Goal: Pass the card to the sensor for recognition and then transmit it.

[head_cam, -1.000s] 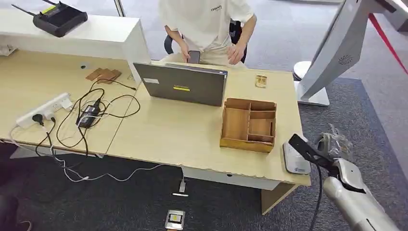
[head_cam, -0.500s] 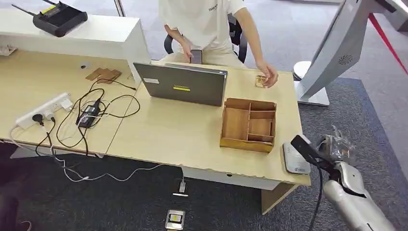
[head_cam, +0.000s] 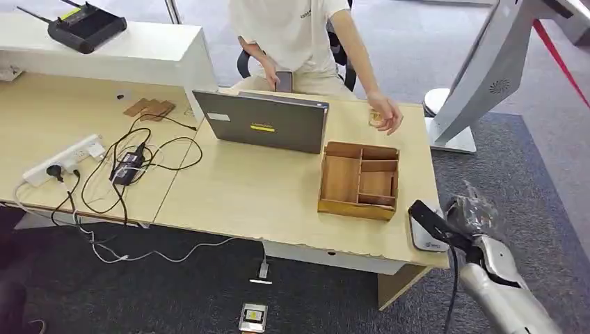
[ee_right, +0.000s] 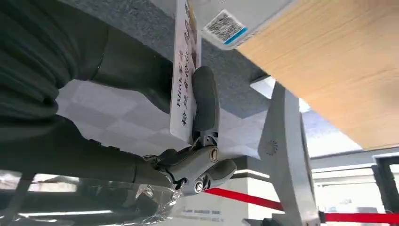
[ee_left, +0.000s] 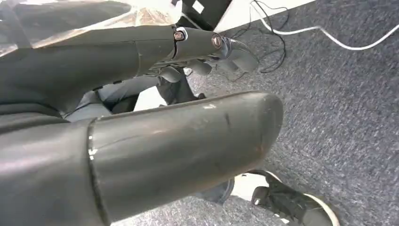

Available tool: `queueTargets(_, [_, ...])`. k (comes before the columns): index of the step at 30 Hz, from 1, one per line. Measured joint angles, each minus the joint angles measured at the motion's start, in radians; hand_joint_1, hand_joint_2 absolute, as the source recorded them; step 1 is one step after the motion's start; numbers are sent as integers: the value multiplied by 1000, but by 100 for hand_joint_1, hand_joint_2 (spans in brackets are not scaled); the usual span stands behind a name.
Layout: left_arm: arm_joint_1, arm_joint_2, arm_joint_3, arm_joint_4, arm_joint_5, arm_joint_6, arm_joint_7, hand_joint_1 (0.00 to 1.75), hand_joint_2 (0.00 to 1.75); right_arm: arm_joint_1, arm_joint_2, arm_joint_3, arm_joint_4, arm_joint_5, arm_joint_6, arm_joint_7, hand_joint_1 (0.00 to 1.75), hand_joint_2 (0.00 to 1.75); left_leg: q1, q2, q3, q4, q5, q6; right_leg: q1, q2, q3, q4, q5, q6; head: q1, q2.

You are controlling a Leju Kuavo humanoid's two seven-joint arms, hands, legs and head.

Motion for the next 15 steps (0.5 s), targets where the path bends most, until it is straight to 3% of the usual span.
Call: queueTargets(15, [-2, -2, -2, 0, -3, 2, -6, 0, 0, -24, 34, 23, -34, 15, 29, -10, 175, 175, 0, 0, 0, 0, 0, 0, 0, 0, 0, 0, 0, 0, 0, 0])
